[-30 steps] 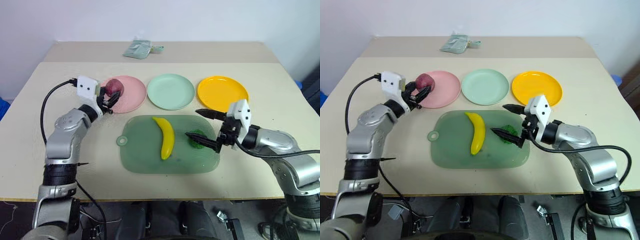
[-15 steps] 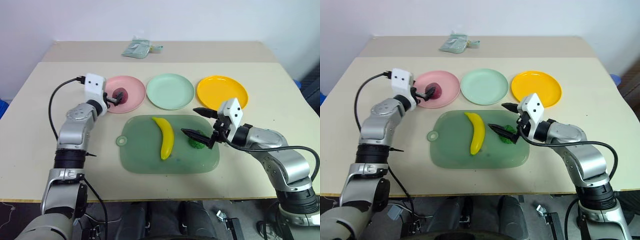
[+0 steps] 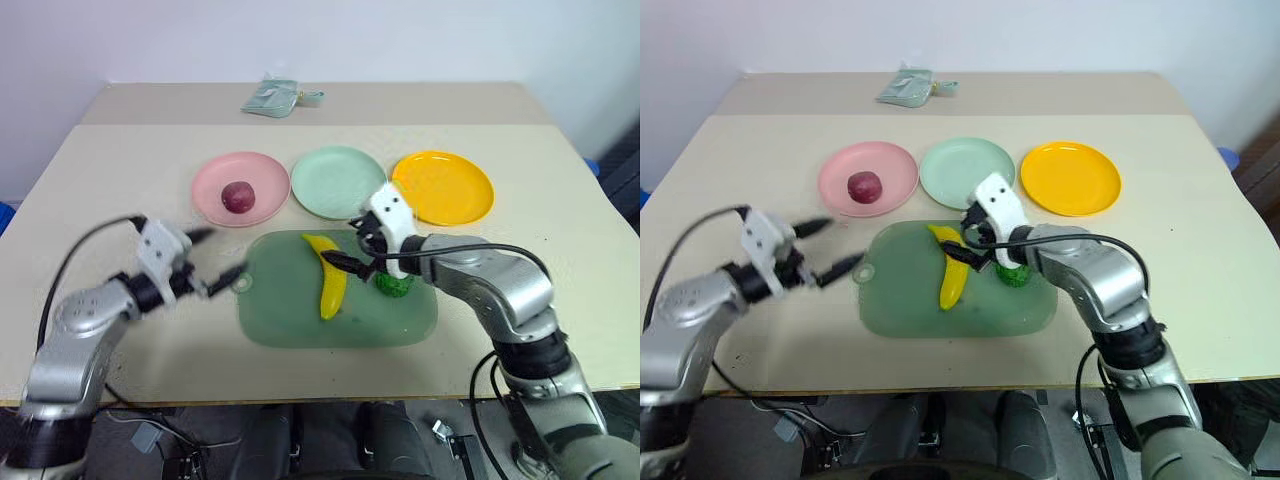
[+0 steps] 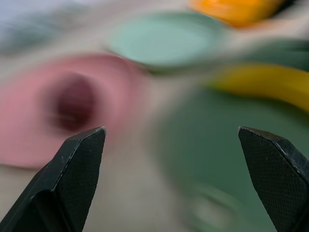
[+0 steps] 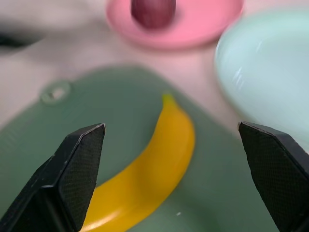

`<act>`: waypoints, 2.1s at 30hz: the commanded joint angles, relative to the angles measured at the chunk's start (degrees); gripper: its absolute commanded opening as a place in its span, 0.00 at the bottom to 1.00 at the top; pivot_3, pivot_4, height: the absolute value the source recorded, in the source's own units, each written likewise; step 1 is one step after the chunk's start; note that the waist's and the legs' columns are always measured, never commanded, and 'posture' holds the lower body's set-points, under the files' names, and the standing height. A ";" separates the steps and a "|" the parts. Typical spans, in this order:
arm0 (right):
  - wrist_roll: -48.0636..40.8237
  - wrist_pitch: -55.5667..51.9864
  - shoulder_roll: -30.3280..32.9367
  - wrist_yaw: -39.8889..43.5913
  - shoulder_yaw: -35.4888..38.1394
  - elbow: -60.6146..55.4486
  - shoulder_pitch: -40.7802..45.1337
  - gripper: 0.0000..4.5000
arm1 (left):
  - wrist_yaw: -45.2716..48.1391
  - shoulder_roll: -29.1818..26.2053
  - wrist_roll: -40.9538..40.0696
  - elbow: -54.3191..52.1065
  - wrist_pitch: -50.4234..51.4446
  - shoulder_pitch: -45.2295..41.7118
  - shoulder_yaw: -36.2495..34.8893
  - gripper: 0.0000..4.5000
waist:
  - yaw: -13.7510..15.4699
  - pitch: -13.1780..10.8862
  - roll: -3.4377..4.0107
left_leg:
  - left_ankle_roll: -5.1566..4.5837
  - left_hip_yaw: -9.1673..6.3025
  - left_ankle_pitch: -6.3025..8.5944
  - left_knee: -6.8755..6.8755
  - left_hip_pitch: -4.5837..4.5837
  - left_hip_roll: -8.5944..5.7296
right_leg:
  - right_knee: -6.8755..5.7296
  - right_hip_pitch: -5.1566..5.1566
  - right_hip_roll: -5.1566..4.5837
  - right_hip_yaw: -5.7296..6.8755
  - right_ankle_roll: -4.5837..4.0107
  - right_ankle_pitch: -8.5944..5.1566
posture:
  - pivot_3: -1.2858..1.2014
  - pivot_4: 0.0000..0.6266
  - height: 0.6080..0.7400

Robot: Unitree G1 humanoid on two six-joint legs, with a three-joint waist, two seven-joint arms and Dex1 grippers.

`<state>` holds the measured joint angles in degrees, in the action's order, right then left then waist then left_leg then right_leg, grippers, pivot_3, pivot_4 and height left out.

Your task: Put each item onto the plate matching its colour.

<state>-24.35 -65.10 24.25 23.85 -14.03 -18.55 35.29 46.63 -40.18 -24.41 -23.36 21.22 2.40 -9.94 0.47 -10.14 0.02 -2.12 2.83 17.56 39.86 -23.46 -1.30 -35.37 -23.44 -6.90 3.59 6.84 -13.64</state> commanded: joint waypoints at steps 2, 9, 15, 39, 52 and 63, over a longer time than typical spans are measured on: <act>2.01 -3.89 -3.85 -3.00 -2.13 1.57 2.52 1.00 | 0.86 -0.66 -1.51 -5.50 0.86 2.05 -0.09 1.00 | -0.01 0.00 0.02 | 0.00 0.01 0.00 -0.01 0.00 0.00 | -0.02 -0.01 0.00 -0.02 -0.01 0.00 | 0.52 0.24 1.00; 6.27 -4.58 -7.37 -6.35 -5.03 5.22 3.32 0.88 | -0.31 -0.10 -1.40 -6.14 1.01 3.05 -0.11 1.00 | -0.63 0.01 0.05 | -0.01 0.06 -0.01 -0.12 0.00 -0.03 | -0.03 -0.05 0.06 -0.04 0.01 0.01 | 0.52 0.24 1.00; 8.17 -3.40 -8.72 -6.19 -6.23 5.49 4.57 0.38 | -0.58 -0.19 -1.61 -5.81 0.83 2.93 -0.16 1.00 | -1.27 0.02 0.05 | -0.01 0.07 -0.02 -0.19 0.00 -0.03 | -0.04 -0.07 0.12 -0.02 0.02 0.01 | 0.52 0.24 1.00; 17.78 28.74 -1.26 -13.25 18.42 58.16 26.02 0.38 | -2.58 4.05 -2.79 -8.10 3.03 -1.69 6.15 1.00 | -3.13 -0.08 0.24 | 0.18 0.35 -0.17 -0.76 0.06 0.03 | 0.07 -0.18 0.24 -0.08 0.02 0.00 | 0.52 0.24 1.00; 15.26 37.95 3.21 4.55 14.90 37.52 17.98 1.00 | -3.96 4.67 -3.00 -8.90 3.82 -2.43 7.67 1.00 | -1.97 -0.08 0.25 | 0.17 0.24 -0.17 -0.70 0.04 0.04 | 0.07 -0.14 0.20 -0.10 0.03 0.01 | 0.52 0.24 1.00; 4.38 33.58 21.70 33.42 9.69 2.29 -13.10 1.00 | -1.68 4.56 -2.95 -6.71 2.71 -3.72 8.51 1.00 | -0.24 -0.07 0.22 | 0.08 0.18 -0.11 -0.53 0.16 0.02 | 0.17 0.02 0.13 -0.07 0.02 0.00 | 0.52 0.24 1.00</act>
<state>-20.37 -31.81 45.14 56.46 -3.89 -13.22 22.77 44.18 -35.54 -26.78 -29.34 25.35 -0.76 -1.09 0.24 -10.21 0.24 -2.03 3.00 17.44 39.33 -23.29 -1.26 -35.21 -23.41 -6.77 3.51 6.86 -13.63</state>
